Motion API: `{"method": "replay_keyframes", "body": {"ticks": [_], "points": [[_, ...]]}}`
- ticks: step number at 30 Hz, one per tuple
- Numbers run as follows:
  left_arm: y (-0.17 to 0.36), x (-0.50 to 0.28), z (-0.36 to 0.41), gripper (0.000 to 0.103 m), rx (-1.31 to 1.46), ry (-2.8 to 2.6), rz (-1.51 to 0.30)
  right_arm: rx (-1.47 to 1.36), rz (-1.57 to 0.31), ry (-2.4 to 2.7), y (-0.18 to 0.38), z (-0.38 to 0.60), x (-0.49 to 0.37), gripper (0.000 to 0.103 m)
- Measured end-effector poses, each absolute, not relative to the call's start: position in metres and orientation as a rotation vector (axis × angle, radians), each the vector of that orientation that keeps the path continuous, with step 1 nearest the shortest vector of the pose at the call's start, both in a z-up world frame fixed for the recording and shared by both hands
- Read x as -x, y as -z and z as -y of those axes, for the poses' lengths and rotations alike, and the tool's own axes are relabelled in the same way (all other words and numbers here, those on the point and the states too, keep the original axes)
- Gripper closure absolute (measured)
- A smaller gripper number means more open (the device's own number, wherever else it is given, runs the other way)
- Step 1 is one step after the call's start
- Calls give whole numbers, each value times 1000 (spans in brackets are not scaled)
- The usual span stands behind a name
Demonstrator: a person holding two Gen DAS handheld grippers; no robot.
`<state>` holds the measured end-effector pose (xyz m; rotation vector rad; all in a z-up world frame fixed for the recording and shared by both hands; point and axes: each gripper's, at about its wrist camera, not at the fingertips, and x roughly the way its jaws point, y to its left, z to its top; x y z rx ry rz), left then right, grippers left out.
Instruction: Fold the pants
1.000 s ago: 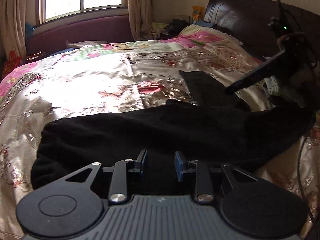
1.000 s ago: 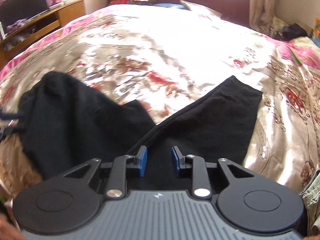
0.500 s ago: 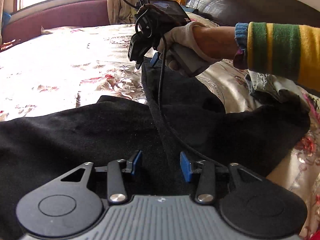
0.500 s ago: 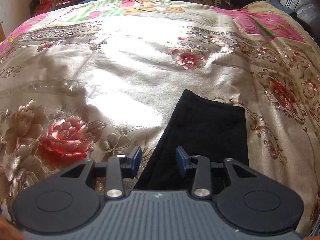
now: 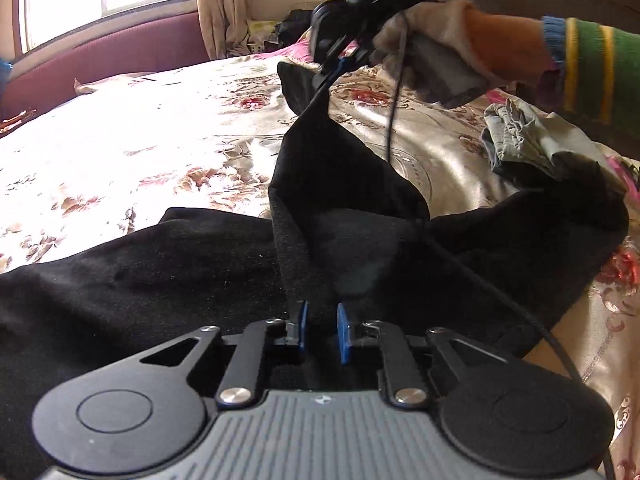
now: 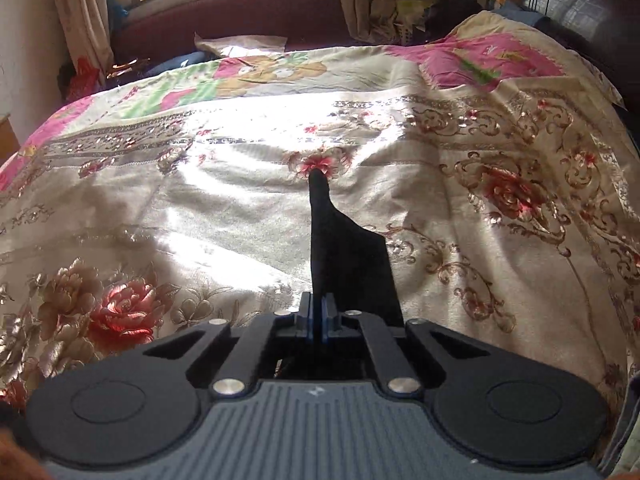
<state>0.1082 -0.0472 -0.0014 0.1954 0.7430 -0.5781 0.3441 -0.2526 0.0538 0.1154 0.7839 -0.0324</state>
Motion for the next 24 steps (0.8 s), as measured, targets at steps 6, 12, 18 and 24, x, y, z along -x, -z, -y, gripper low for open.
{"method": "replay_keyframes", "body": {"ticks": [6,12,18,24], "points": [[-12,-91,67,73,-277,594,-674,-201,-656,55,-116,320,-236,100],[-25,-64,81,52,-341,634,-581,-420,-570,135,-127,387,-127,100],[1,-44,113,40,-536,671,-549,-563,-609,261,-83,431,-41,100],[24,-45,136,41,-629,688,-614,-716,-722,338,-2,458,-15,98]]}}
